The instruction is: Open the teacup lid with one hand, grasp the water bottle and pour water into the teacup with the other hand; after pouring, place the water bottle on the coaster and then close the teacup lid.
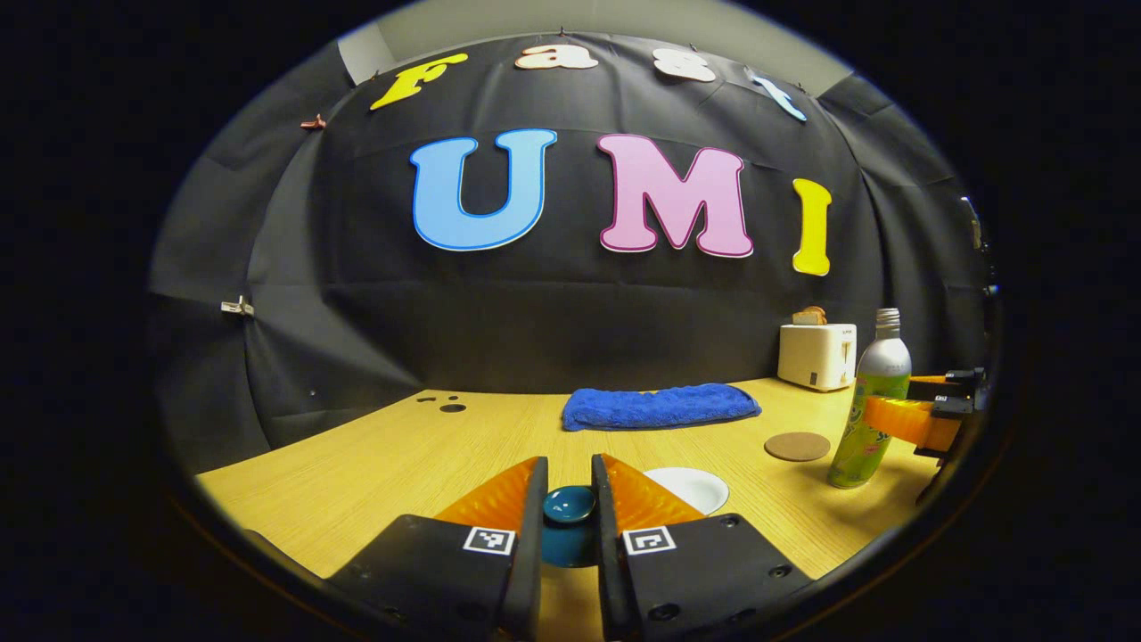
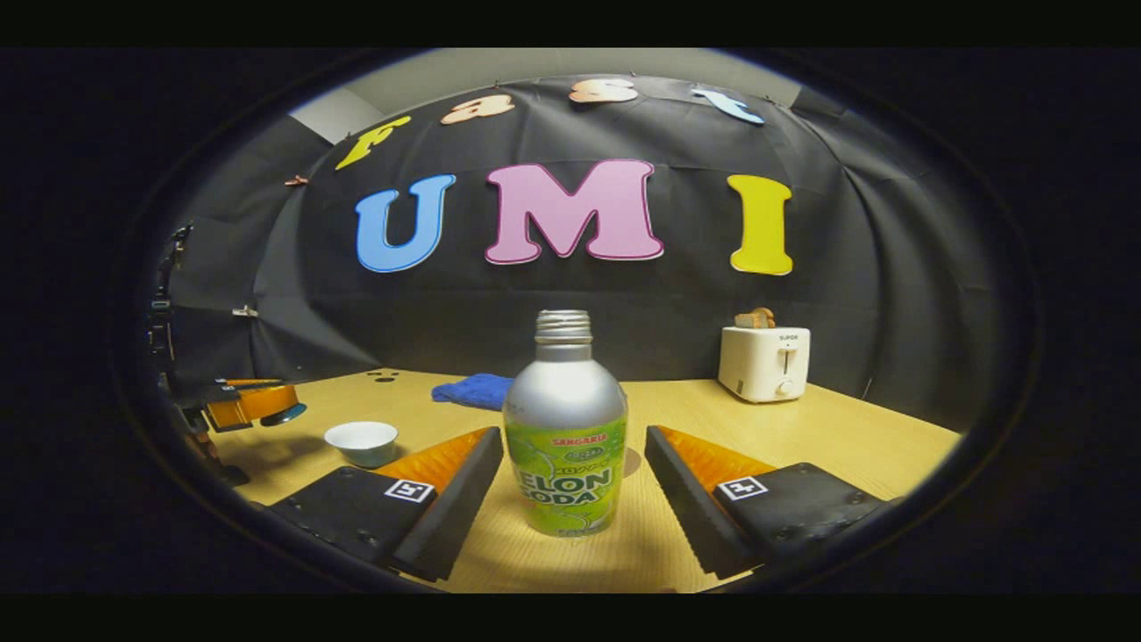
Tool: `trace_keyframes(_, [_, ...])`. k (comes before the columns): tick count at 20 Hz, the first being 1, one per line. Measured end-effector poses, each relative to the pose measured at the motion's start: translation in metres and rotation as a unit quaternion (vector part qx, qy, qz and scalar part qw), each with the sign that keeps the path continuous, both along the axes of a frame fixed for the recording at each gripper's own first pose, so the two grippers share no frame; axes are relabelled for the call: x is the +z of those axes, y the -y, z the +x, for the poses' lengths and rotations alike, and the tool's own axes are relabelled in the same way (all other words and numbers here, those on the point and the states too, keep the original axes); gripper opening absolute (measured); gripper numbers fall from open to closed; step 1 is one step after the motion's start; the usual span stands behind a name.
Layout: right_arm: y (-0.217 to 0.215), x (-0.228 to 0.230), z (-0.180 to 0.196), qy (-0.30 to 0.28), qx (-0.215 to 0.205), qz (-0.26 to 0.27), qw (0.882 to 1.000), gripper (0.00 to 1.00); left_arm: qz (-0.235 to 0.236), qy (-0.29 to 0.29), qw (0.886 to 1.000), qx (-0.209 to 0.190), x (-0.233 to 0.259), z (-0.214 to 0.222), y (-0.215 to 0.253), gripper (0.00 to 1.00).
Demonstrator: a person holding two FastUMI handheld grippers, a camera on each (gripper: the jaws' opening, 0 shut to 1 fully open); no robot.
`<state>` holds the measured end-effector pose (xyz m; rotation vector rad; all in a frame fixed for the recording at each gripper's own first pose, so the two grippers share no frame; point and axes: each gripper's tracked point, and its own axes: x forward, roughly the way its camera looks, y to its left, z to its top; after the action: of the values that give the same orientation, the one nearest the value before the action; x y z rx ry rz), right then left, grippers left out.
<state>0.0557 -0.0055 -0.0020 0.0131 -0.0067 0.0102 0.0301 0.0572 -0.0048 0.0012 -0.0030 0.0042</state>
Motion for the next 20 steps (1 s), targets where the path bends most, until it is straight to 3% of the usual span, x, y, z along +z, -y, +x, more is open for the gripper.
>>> trace_keyframes(19, [-0.005,-0.003,0.033,-0.004,0.003,0.0,1.0,0.99,0.0,0.0,1.0,-0.024,0.001,-0.001,0.007,0.3])
trace_keyframes(20, [-0.005,-0.002,0.033,-0.004,0.002,-0.001,1.0,0.91,0.0,0.001,1.0,-0.024,0.002,-0.001,0.007,0.3])
